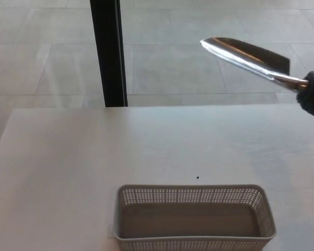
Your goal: A garden tool is kept on the righthand side and a container is kept on the lefthand side on a desk infront of the robot. the robot uses its right hand to pick up the garden tool and makes a scooping motion inside the container
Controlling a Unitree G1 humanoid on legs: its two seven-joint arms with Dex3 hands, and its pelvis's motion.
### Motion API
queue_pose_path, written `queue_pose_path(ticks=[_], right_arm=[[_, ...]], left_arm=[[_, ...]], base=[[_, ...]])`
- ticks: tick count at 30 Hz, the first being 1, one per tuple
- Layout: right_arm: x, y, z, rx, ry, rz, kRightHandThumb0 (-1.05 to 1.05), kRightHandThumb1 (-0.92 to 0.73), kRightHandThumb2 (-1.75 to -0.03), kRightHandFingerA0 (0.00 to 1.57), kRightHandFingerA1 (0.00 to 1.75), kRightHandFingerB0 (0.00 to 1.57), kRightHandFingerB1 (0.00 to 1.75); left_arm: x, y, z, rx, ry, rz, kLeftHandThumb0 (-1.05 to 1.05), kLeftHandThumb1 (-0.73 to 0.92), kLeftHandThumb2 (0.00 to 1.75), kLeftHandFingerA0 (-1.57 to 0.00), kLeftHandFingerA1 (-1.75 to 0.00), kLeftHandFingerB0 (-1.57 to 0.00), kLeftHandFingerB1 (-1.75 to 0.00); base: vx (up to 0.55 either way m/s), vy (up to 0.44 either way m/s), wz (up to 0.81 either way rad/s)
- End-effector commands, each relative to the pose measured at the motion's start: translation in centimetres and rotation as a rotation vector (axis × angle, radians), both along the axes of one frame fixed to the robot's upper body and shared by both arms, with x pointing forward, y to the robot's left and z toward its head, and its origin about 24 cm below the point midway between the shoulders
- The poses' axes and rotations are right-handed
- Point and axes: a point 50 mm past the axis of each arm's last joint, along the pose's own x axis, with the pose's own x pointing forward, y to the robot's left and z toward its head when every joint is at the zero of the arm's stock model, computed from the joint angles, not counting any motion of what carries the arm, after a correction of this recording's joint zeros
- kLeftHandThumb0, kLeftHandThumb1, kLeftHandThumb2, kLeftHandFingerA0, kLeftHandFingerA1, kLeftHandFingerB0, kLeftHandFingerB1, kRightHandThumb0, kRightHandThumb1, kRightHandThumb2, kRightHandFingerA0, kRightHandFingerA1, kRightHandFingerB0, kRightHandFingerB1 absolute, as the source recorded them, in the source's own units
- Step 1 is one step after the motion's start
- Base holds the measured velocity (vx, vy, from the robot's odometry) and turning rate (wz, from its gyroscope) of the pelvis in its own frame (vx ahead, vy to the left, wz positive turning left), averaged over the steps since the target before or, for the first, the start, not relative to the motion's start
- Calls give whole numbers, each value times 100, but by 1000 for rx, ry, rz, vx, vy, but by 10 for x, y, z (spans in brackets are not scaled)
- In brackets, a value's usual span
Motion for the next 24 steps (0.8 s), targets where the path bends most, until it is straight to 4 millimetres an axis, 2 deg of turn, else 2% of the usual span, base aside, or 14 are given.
queue_pose_path(ticks=[1, 3, 4, 5, 8, 9, 10, 12, 15, 16, 19, 20, 23, 24], right_arm=[[5, -27, -17, -41, 14, -74, -23, -54, -88, 87, 175, 81, 130], [8, -36, -28, -64, 58, -117, -26, -52, -91, 85, 175, 75, 139], [8, -40, -34, -80, 82, -132, -26, -52, -87, 86, 175, 80, 126], [9, -45, -44, -78, 112, -157, -19, -57, -87, 99, 173, 67, 141], [9, -57, -67, -71, 174, -221, -28, -58, -80, 104, 175, 63, 144], [9, -58, -75, -77, 192, -234, -28, -61, -81, 84, 175, 67, 151], [7, -58, -88, -69, 215, -250, -30, -60, -88, 89, 175, 77, 134], [5, -56, -102, -62, 262, -269, -33, -66, -83, 91, 170, 89, 73], [3, -52, -120, -63, 312, -285, -30, -66, -78, 93, 168, 89, 84], [1, -49, -132, -35, 341, -296, -30, -67, -76, 94, 170, 82, 113], [0, -45, -146, -4, 384, -319, -32, -69, -68, 88, 167, 85, 99], [0, -43, -153, -4, 403, -330, -34, -66, -65, 88, 159, 82, 72], [-3, -35, -165, 3, 408, -306, -38, -67, -70, 90, 170, 78, 110], [-4, -32, -167, 20, 422, -298, -38, -68, -68, 87, 167, 77, 93]], left_arm=[[-5, 8, 5, 36, 14, -3, -53, 67, 60, -60, -68, -55, -52], [-7, 6, 4, 36, 17, -10, -53, 68, 60, -60, -68, -55, -52], [-8, 5, 3, 32, 19, -7, -52, 68, 60, -59, -66, -54, -52], [-9, 5, 2, 35, 25, -14, -52, 68, 60, -59, -65, -56, -51], [-7, 3, 1, 15, 10, 14, -51, 67, 60, -58, -64, -55, -51], [-8, 3, 1, 23, 16, 0, -51, 67, 60, -59, -63, -56, -51], [-7, 3, 1, 25, 15, 2, -52, 67, 60, -59, -66, -55, -51], [-8, 2, 0, 25, 15, 9, -52, 67, 60, -60, -65, -56, -51], [-8, 2, 0, 24, 17, 4, -53, 67, 60, -62, -62, -58, -50], [-8, 1, -1, 27, 25, -1, -53, 67, 60, -61, -62, -57, -50], [-8, 1, -1, 24, 21, 3, -52, 68, 60, -63, -63, -58, -50], [-7, 1, -1, 25, 18, 0, -51, 68, 60, -63, -63, -58, -51], [-6, 0, -2, 20, 13, 1, -51, 68, 60, -62, -64, -57, -52], [-6, 0, -2, 19, 13, -1, -52, 68, 60, -61, -64, -57, -51]], base=[[0, 0, 0], [0, 0, 0], [0, 0, 0], [0, 0, 0], [0, 0, 0], [0, 0, 0], [0, 0, 0], [0, 0, 0], [0, 0, 0], [0, 0, 0], [0, 0, 0], [0, 0, 0], [0, 0, 0], [0, 0, 0]])
